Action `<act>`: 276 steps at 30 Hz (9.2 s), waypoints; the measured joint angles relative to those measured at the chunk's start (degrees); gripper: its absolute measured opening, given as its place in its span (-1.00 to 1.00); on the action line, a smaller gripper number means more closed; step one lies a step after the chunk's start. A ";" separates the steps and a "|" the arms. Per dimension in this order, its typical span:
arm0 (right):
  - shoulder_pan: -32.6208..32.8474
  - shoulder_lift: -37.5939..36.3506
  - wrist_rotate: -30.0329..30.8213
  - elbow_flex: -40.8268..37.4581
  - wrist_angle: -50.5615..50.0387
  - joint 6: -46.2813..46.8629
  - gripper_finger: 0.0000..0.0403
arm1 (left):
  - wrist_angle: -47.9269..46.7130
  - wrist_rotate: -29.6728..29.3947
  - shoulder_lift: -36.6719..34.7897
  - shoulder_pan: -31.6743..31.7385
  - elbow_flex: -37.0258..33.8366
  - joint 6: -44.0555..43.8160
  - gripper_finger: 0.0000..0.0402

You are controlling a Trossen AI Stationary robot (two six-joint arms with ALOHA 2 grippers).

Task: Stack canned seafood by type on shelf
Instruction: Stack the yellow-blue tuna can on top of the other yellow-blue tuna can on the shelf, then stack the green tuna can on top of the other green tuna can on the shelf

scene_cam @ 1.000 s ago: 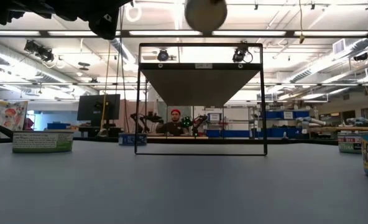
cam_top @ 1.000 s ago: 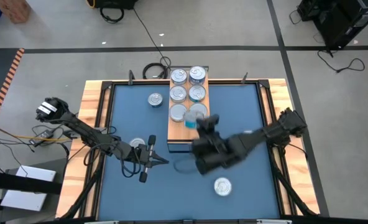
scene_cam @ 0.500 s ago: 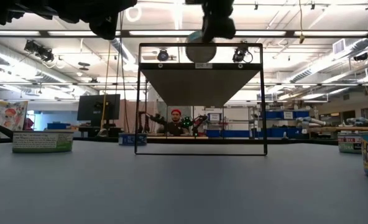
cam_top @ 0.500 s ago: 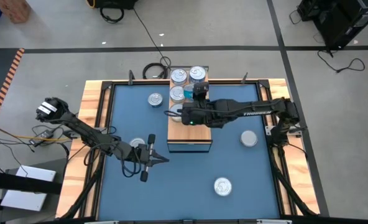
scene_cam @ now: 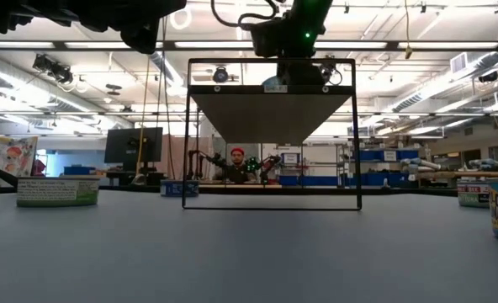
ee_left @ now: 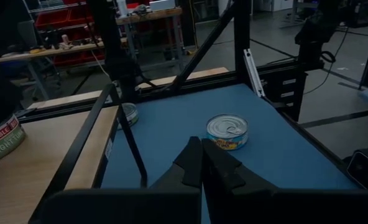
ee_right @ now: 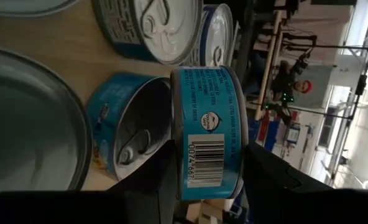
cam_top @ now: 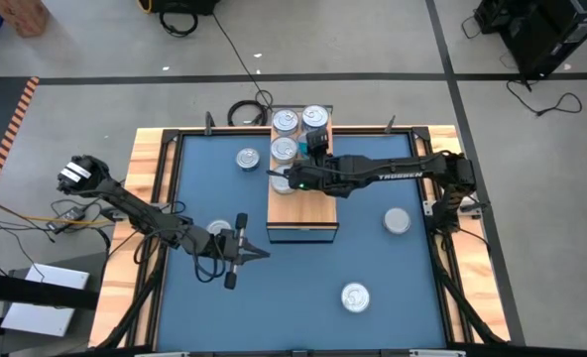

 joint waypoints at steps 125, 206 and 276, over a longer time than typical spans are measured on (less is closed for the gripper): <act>-2.76 -16.80 -36.83 -5.21 -5.61 30.59 -1.00 | -6.05 -0.03 0.00 -0.09 1.38 -3.06 -0.97; 41.12 -27.62 -31.99 -37.63 -4.09 88.44 -0.54 | -79.65 3.94 -0.66 -5.25 19.86 -38.80 -0.72; 42.99 -18.09 -24.11 -37.58 40.10 59.32 -0.52 | -59.31 6.99 7.78 -5.73 20.72 -38.80 -1.00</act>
